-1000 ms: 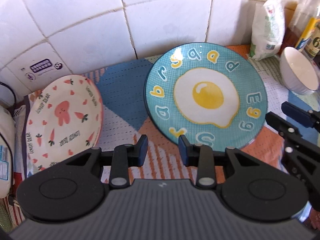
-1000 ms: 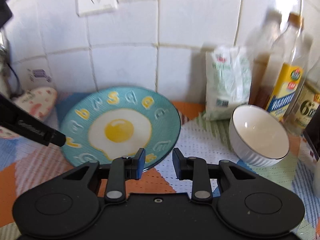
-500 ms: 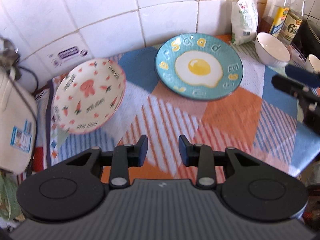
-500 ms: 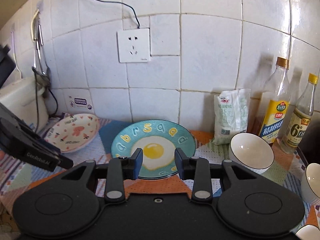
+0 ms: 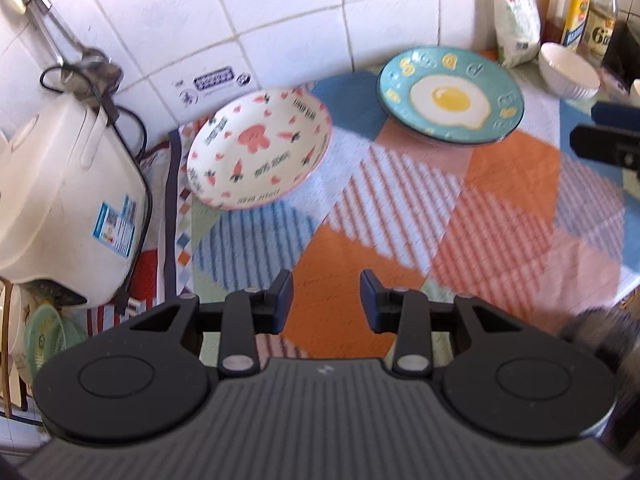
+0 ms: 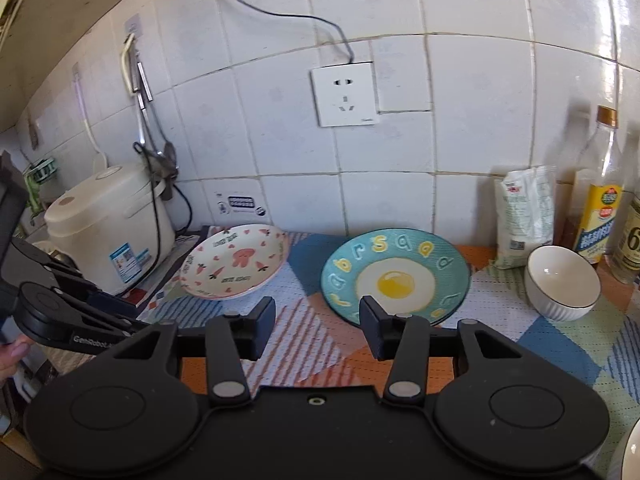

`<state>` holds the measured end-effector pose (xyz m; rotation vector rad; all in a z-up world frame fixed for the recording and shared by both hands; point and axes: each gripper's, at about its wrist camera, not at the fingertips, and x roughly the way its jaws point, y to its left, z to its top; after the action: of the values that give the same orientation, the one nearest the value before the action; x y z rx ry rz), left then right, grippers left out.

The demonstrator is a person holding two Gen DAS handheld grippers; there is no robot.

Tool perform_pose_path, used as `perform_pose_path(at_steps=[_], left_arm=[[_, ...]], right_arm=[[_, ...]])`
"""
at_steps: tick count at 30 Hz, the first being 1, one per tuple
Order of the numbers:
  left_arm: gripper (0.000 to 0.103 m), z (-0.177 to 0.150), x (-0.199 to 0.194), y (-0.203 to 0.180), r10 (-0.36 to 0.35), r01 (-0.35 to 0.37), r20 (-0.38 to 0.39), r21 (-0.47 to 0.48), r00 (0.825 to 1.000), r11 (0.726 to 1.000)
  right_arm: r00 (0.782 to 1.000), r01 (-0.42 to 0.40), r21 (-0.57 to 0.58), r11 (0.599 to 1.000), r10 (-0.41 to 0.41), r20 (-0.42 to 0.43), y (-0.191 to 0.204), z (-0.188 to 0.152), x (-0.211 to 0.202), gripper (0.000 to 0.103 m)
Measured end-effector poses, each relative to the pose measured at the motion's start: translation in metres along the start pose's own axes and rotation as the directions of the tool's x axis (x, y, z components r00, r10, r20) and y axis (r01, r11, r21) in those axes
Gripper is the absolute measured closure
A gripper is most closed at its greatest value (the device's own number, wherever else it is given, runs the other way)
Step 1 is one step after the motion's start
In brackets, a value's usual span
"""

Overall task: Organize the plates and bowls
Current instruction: 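Move both grippers to the pink-heart Lovely Bear plate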

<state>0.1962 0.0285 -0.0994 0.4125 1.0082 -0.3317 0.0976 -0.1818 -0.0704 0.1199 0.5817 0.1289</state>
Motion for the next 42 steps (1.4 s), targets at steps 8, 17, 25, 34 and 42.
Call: perform_pose_path(at_steps=[8, 17, 25, 34, 42], left_arm=[[0.062, -0.018, 0.01, 0.028, -0.034, 0.035, 0.028, -0.05, 0.999, 0.998], [0.043, -0.022, 0.033, 0.068, -0.031, 0.051, 0.159, -0.12, 0.987, 0.991], [0.04, -0.008, 0.083, 0.108, 0.023, 0.014, 0.156, -0.233, 0.988, 0.972], [0.04, 0.01, 0.12, 0.123, 0.078, -0.024, 0.243, -0.218, 0.967, 0.976], [0.04, 0.022, 0.147, 0.136, 0.045, 0.039, 0.292, -0.275, 0.955, 0.961]], right_arm=[[0.994, -0.102, -0.066, 0.993, 0.099, -0.048, 0.034, -0.003, 0.015, 0.039], [0.99, -0.138, -0.184, 0.973, 0.143, 0.015, 0.066, -0.005, 0.057, 0.035], [0.985, -0.169, -0.12, 0.978, 0.173, 0.025, 0.068, 0.004, 0.135, 0.033], [0.996, -0.071, 0.044, 0.997, 0.073, -0.042, 0.073, 0.0, 0.202, 0.033], [0.991, -0.072, 0.139, 0.988, 0.087, -0.106, 0.064, -0.006, 0.233, 0.033]])
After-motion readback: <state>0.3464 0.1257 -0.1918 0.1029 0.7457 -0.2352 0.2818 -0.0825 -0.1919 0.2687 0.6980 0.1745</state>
